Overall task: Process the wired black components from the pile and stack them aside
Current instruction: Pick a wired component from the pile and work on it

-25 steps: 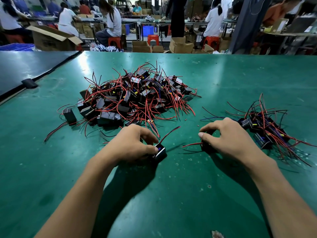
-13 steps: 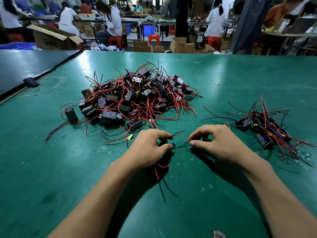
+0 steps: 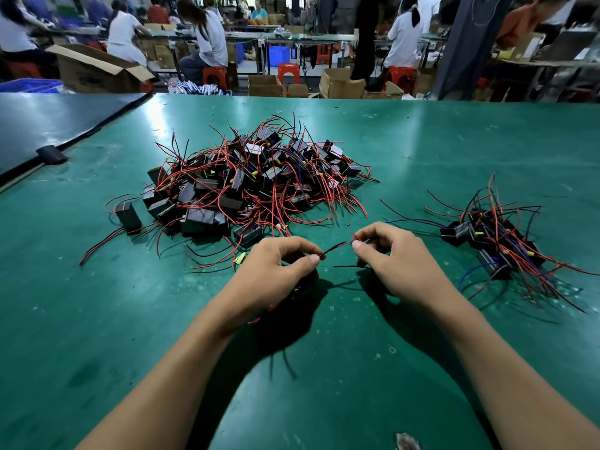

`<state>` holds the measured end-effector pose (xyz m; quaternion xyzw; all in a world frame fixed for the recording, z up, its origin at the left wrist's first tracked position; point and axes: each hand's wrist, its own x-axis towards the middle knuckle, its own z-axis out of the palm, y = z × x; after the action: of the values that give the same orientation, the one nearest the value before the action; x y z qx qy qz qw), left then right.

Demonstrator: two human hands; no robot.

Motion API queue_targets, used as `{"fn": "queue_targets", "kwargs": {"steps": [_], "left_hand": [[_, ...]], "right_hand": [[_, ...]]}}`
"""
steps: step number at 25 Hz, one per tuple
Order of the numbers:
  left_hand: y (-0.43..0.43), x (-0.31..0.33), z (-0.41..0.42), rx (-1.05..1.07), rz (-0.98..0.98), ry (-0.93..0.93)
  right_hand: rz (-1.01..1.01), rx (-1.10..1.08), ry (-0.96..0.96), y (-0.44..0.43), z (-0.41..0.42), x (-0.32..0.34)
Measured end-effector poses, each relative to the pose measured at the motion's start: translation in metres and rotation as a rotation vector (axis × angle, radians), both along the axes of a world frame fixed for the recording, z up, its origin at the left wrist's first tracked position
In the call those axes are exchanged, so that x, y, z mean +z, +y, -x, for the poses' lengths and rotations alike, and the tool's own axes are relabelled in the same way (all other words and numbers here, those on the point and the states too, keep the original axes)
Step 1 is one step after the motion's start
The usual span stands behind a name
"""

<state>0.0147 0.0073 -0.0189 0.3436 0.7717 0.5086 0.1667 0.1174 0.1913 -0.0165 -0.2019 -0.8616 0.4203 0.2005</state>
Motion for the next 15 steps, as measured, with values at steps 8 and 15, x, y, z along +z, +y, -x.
{"fn": "queue_targets", "kwargs": {"steps": [8,15], "left_hand": [[0.003,-0.008,-0.004,0.025,0.001,0.171],[0.003,-0.015,-0.005,0.07,-0.003,0.333]], "right_hand": [[0.127,0.004,0.047,-0.006,0.001,0.0],[0.171,0.081,0.06,-0.008,-0.001,0.001]]}}
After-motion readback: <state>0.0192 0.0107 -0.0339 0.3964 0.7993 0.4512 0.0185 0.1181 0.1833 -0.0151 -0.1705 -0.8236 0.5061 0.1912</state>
